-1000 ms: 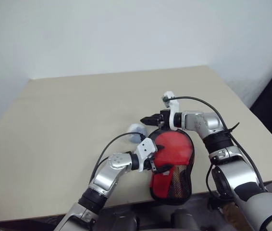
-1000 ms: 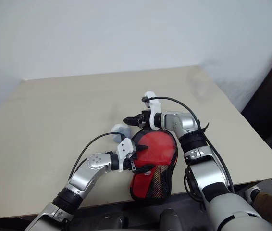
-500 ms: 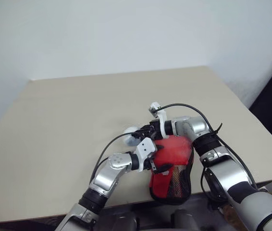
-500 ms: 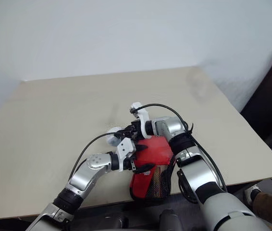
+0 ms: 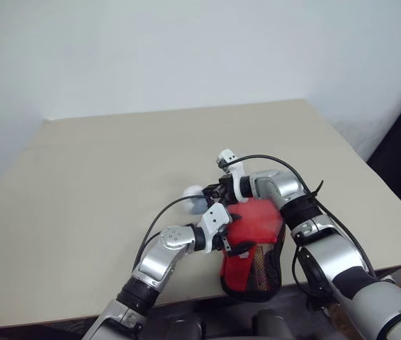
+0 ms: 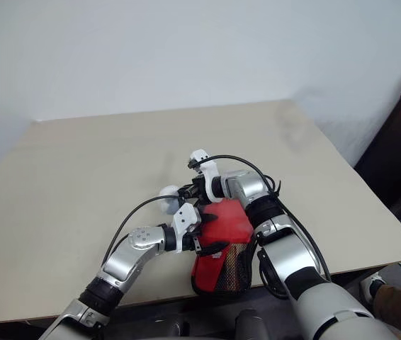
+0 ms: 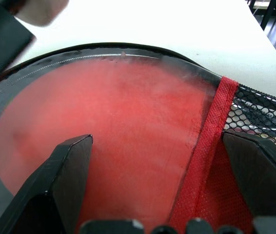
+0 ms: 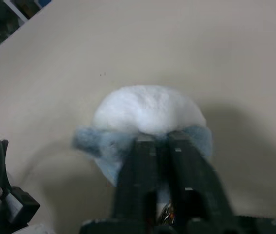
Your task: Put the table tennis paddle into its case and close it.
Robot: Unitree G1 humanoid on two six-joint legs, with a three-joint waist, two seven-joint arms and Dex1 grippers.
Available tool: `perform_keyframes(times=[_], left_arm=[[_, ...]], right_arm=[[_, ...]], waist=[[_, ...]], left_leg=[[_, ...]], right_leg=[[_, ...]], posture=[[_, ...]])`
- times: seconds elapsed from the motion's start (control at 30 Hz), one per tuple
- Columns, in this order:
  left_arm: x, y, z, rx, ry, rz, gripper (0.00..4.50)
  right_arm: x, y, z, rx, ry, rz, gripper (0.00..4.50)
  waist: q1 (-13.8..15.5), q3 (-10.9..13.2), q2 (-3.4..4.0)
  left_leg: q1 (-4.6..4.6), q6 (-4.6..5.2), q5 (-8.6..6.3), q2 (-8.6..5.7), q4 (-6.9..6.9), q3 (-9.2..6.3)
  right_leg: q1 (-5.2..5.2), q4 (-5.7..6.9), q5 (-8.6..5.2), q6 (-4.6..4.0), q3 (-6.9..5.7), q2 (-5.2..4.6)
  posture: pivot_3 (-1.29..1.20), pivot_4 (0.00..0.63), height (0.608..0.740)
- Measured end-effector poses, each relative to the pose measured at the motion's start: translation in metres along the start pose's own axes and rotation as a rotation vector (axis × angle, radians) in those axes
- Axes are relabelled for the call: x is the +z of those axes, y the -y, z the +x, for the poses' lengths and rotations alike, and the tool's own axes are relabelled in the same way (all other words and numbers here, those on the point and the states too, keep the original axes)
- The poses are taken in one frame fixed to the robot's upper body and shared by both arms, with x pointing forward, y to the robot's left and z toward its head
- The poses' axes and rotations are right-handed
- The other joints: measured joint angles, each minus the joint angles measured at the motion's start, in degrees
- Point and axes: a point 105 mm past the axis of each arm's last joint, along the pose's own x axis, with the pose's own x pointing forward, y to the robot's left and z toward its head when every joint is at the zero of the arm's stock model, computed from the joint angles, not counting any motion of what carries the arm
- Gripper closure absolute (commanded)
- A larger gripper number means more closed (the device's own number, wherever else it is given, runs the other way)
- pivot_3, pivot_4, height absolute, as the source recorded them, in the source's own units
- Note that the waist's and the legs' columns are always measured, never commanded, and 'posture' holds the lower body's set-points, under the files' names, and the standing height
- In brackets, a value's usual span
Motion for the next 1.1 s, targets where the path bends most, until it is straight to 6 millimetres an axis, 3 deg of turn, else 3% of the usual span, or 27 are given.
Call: perform_keyframes(times=[0.2, 0.4, 0.6, 0.8, 0.97, 1.1], left_arm=[[0.000, -0.003, 0.001, 0.004, -0.006, 0.001, 0.00], [0.000, -0.003, 0.001, 0.003, -0.010, 0.005, 0.00], [0.001, -0.005, 0.001, 0.004, -0.013, 0.007, 0.00], [0.001, -0.006, 0.003, 0.005, -0.015, 0.004, 0.00], [0.002, -0.007, 0.006, 0.004, -0.012, -0.003, 0.00], [0.002, -0.008, 0.007, 0.003, -0.012, -0.006, 0.00]], right_arm=[[0.023, 0.024, -0.003, -0.177, 0.167, 0.081, 4.47], [0.022, 0.065, -0.015, -0.478, 0.253, 0.131, 4.47], [0.014, 0.090, -0.033, -0.659, 0.282, 0.141, 4.47], [0.015, 0.126, -0.092, -0.863, 0.350, 0.177, 4.47], [-0.017, 0.143, -0.130, -0.953, 0.361, 0.276, 4.47], [-0.042, 0.142, -0.161, -1.009, 0.381, 0.350, 4.47]], waist=[[0.0, 0.0, -0.02], [0.0, 0.0, -0.01], [0.0, 0.0, -0.01], [0.0, 0.0, 0.00], [0.1, -0.1, 0.04], [0.3, -0.1, 0.09]], left_leg=[[0.05, 0.00, 0.00, 0.01, -0.02, 0.00], [0.07, 0.00, 0.00, 0.01, -0.03, 0.01], [0.08, 0.00, 0.01, 0.01, -0.02, 0.00], [0.10, 0.01, 0.01, 0.00, -0.01, -0.02], [0.11, 0.02, 0.01, -0.01, 0.03, -0.07], [0.12, 0.02, 0.01, -0.01, 0.08, -0.11]], right_leg=[[0.01, 0.01, 0.01, -0.01, 0.01, 0.04], [0.02, 0.01, 0.01, -0.02, 0.04, 0.05], [0.05, 0.00, 0.01, -0.02, 0.08, 0.06], [0.14, -0.04, 0.00, -0.02, 0.17, 0.13], [0.28, -0.12, -0.01, -0.02, 0.45, 0.34], [0.37, -0.16, -0.04, 0.02, 0.54, 0.41]], posture=[[0.00, 0.000, 0.740], [0.00, 0.000, 0.740], [0.00, 0.000, 0.740], [0.00, 0.000, 0.740], [0.00, 0.000, 0.740], [0.00, 0.000, 0.740]])
